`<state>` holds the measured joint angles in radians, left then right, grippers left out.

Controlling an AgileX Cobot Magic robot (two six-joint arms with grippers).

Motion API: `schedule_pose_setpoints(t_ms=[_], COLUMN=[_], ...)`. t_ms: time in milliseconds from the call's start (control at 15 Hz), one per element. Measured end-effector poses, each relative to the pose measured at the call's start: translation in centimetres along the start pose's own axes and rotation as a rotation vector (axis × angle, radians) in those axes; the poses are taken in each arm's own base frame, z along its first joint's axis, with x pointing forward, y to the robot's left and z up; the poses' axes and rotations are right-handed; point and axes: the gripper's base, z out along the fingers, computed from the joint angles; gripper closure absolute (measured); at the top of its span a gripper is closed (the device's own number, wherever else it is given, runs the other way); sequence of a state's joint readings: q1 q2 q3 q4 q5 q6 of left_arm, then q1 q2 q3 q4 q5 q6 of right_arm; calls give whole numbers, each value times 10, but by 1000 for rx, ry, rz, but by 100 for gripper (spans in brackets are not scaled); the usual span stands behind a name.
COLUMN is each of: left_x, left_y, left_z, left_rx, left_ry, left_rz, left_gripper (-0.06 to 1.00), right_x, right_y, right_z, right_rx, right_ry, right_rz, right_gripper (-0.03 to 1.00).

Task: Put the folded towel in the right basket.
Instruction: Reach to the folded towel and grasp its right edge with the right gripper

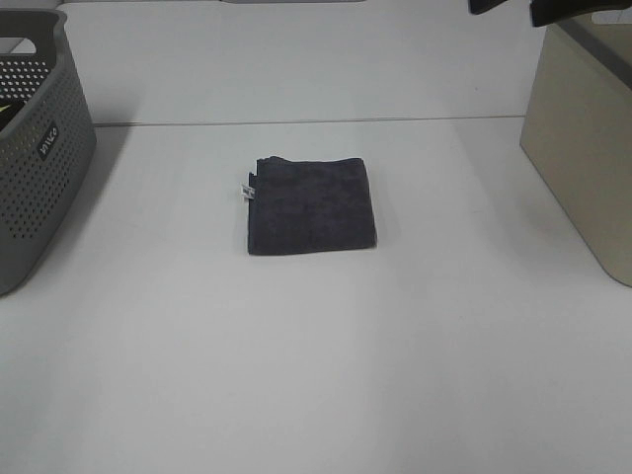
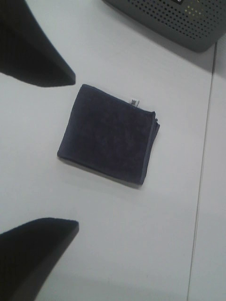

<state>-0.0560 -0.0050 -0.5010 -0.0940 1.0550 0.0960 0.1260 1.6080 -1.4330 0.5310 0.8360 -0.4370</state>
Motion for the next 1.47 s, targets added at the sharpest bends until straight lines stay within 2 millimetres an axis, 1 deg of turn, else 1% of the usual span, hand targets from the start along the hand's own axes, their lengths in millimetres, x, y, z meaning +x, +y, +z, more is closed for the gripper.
schedule_pose_setpoints(t_ms=[133, 200, 333, 467, 800, 933, 1133, 1267, 1467], left_x=[0, 0, 0, 0, 0, 0, 0, 0, 0], left_y=[0, 0, 0, 0, 0, 0, 0, 0, 0], left_z=[0, 0, 0, 0, 0, 0, 0, 0, 0], left_rx=[0, 0, 0, 0, 0, 0, 0, 0, 0], left_ry=[0, 0, 0, 0, 0, 0, 0, 0, 0], left_rz=[0, 0, 0, 0, 0, 0, 0, 0, 0], left_gripper=[-3, -3, -3, -3, -3, -3, -3, -3, -3], right_x=[-4, -4, 1, 12, 36, 43, 52, 56, 65], right_y=[6, 6, -5, -17, -38, -44, -52, -55, -58], right_z=[38, 45, 81, 118, 200, 221, 248, 262, 277], right_rx=[-36, -41, -59, -72, -162, -185, -201, -225, -243], right_ry=[61, 72, 135, 212, 396, 428, 459, 459, 471], right_rz=[9, 14, 57, 96, 185, 208, 227, 257, 290], right_gripper=[24, 24, 24, 24, 24, 24, 24, 24, 24])
